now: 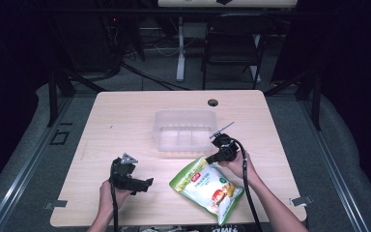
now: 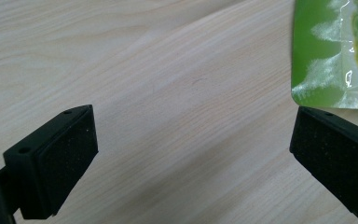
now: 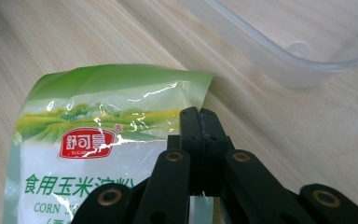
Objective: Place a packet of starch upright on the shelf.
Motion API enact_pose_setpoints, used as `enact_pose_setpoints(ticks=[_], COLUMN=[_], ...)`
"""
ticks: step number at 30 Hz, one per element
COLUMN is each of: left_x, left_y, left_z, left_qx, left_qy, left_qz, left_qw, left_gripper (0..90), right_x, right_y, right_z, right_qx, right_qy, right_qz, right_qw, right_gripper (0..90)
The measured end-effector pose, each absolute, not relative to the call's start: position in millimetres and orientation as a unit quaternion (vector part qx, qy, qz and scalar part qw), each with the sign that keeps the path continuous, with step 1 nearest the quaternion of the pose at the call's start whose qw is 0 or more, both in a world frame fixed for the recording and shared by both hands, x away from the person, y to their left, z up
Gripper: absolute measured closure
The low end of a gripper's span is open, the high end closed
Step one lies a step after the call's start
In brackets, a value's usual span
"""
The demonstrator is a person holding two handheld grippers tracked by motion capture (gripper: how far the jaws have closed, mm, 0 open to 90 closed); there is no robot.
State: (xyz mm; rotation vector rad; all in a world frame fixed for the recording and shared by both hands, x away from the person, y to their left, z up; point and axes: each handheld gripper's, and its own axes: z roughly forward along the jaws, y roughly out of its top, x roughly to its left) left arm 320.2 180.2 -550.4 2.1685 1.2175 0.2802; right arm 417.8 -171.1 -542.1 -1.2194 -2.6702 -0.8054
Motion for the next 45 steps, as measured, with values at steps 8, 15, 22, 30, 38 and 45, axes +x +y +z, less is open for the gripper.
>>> enact_pose_setpoints(ticks=[8,15,22,30,38,45], left_x=[320.0,320.9,320.1,320.9,321.5,321.0], left_y=[179.8,181.2,180.5,181.0,181.0,179.4], left_z=[-550.0,-550.6,-550.1,-551.3,-553.3,-552.8], left_qx=[0.823,0.822,0.822,0.822,0.824,0.824], left_qy=[0.460,0.462,0.463,0.465,0.463,0.462], left_qz=[0.109,0.106,0.105,0.104,0.100,0.105], left_qw=[0.315,0.316,0.315,0.312,0.310,0.310], left_gripper=[0.9,0.9,1.0,1.4,1.4,1.5], right_x=[409.9,407.3,404.0,403.9,417.2,422.8], right_y=[-179.0,-189.6,-201.6,-213.0,-216.9,-216.9], right_z=[-526.4,-517.7,-505.7,-513.4,-534.6,-540.8], right_qx=[-0.396,-0.397,-0.397,-0.421,-0.436,-0.428], right_qy=[-0.871,-0.865,-0.861,-0.859,-0.850,-0.848], right_qz=[-0.288,-0.305,-0.317,-0.290,-0.294,-0.304], right_qw=[0.043,0.038,0.021,0.016,0.045,0.069], right_gripper=[90.0,90.0,90.0,90.0,87.0,69.3])
